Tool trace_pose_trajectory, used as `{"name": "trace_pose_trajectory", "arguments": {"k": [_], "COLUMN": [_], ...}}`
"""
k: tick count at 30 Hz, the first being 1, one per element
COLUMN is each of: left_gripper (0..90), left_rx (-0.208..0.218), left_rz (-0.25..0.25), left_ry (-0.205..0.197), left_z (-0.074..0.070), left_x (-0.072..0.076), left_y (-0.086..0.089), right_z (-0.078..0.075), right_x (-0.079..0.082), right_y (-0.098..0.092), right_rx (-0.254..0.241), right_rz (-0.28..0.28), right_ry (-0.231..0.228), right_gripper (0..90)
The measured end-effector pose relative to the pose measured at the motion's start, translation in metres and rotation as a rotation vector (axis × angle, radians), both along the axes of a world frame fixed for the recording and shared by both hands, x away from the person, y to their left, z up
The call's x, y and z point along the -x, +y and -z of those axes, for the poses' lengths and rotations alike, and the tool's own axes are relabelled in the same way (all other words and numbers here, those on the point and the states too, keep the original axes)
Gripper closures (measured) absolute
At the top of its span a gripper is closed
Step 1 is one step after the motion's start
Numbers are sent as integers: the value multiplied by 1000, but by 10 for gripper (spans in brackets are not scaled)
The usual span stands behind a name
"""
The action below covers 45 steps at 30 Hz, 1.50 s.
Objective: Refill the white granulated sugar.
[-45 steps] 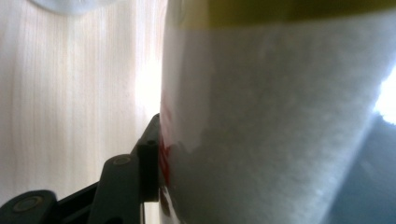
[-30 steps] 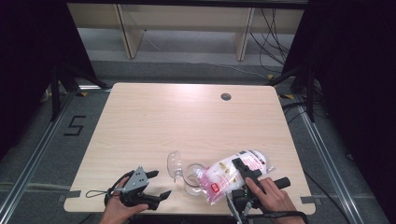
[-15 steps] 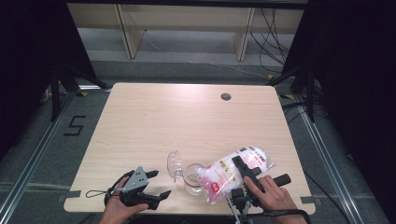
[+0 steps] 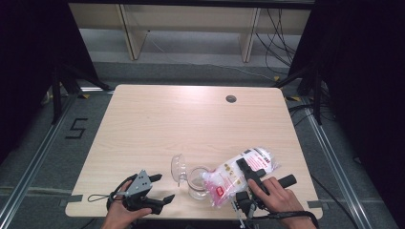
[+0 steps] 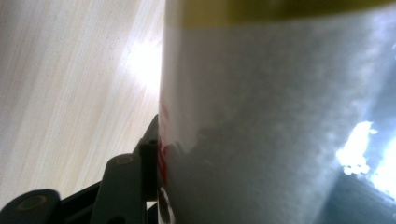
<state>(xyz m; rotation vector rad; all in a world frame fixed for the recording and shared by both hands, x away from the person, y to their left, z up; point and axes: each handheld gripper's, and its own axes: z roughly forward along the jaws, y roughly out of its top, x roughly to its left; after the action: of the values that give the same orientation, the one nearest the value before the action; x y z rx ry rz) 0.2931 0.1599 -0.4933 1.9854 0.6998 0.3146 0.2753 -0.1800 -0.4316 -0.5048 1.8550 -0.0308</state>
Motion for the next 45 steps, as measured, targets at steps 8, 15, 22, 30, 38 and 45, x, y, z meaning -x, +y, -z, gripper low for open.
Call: {"name": "trace_pose_trajectory", "arguments": {"k": [8, 15, 22, 30, 38, 45], "left_gripper": [176, 176, 176, 176, 176, 177], "left_rx": [-3, -4, 12, -3, -1, -29], "left_rz": [5, 5, -7, 5, -4, 1], "left_ry": [2, 1, 2, -11, -5, -26], "left_z": [-1, -1, 0, -1, -1, -1], "left_x": [0, 0, 1, 0, 1, 0], "left_y": [0, 1, -1, 1, 1, 3], "right_z": [-2, -3, -4, -3, -6, -8], "right_x": [0, 1, 2, 2, 3, 4], "right_y": [-1, 0, -1, -1, 0, 0], "right_rx": [-21, 19, 4, -2, 13, 21], "right_rz": [5, -13, -8, -21, -32, -19], "right_ry": [6, -5, -7, -3, -8, -6], "right_gripper": [499, 500, 501, 502, 503, 504]}}
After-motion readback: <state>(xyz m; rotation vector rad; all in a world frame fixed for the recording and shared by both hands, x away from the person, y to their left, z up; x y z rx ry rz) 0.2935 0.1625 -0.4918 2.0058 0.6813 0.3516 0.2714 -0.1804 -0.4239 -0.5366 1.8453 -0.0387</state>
